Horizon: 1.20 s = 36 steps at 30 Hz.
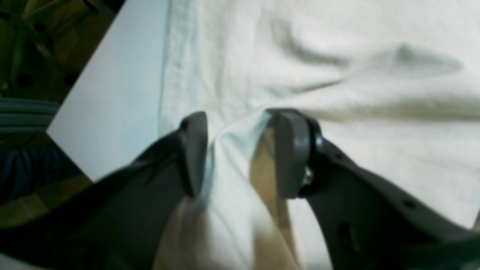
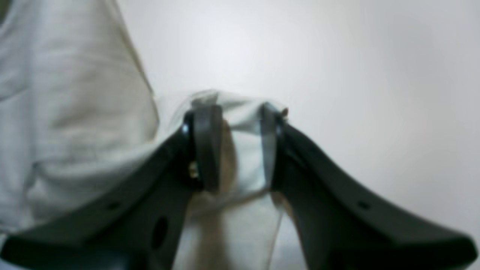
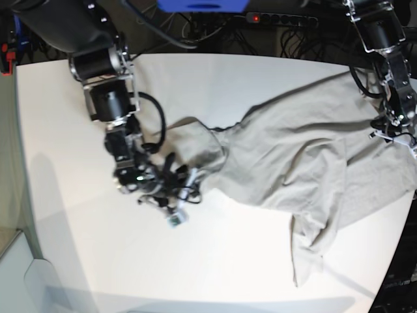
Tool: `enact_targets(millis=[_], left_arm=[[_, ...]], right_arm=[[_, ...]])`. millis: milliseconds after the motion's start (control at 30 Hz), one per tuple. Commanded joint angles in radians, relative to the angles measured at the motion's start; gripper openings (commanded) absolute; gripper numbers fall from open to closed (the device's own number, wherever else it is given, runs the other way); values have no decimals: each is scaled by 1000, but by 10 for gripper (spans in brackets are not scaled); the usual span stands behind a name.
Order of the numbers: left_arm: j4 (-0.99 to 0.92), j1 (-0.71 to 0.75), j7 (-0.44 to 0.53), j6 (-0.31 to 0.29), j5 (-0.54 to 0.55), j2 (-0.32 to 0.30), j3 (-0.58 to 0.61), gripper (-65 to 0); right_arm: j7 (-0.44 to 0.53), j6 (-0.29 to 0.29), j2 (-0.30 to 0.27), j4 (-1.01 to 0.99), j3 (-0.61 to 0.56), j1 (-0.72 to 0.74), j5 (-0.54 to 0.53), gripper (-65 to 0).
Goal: Layout the t-shirt on the table in an organized manner, then fold the t-shirt properly
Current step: 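Move the right gripper along the shirt edge and spread the fabric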
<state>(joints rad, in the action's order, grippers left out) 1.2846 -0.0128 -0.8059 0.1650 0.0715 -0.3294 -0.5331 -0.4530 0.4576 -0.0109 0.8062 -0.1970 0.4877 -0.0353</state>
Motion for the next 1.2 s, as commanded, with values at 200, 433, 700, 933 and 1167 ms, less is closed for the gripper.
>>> enact_targets(millis=[200,433,700,933,1167], left_arm=[[20,-23,20,1,-6,16,1,-367],[94,-59,9,1,-6,52,3,-367],[238,-149,-145,1,-6,125,3,-367],[315,-189,-234,1,-6,270,106,-367],[312,-123,-235,6,-16,438,204,-367]], right_arm=[[-76,-4,-143,9,120,-59,42,-455],[-94,-4,-219,196,179,-228,42,-455],[-235,-4,-205,574,221,-438,42,-455],[-295,-4,-145,741,218,-570,42,-455],[-293,-4,-145,789,163,-650,42,-455]])
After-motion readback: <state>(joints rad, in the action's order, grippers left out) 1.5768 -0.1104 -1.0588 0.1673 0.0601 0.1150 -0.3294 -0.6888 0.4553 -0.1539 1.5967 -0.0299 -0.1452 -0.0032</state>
